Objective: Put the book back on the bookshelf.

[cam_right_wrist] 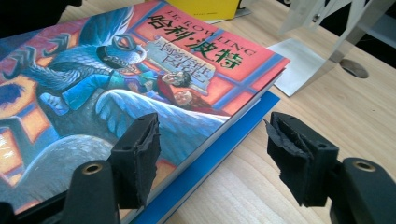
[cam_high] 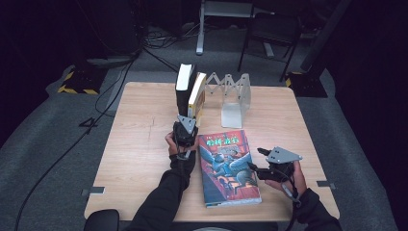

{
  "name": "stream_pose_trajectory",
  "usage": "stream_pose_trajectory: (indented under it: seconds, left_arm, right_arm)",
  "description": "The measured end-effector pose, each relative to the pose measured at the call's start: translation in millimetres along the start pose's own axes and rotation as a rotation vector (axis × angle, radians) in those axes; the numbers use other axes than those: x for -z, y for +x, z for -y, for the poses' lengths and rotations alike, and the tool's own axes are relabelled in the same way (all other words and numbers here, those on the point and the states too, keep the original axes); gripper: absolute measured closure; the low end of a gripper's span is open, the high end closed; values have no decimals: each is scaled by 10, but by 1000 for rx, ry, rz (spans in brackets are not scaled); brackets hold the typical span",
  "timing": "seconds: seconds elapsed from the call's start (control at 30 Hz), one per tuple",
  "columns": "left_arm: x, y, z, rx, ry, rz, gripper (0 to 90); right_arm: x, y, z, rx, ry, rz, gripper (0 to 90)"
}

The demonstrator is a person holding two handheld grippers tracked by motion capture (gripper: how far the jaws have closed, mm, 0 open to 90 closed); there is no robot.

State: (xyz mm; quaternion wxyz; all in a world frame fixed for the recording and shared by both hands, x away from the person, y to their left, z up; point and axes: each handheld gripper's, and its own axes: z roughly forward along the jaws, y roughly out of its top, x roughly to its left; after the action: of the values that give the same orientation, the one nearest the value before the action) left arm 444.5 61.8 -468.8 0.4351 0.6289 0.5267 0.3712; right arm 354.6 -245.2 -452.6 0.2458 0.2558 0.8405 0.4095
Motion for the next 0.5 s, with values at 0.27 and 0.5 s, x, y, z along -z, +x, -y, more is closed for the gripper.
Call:
stream_pose_trajectory:
  seconds: [0.27, 0.5]
  left_arm:
    - [-149, -119, -57, 24, -4, -4, 748]
    - [-186, -39, -43, 84, -5, 49, 688]
  right_arm:
    - [-23, 13, 5, 5, 7, -14, 345]
    - [-32, 14, 6, 3, 8, -17, 345]
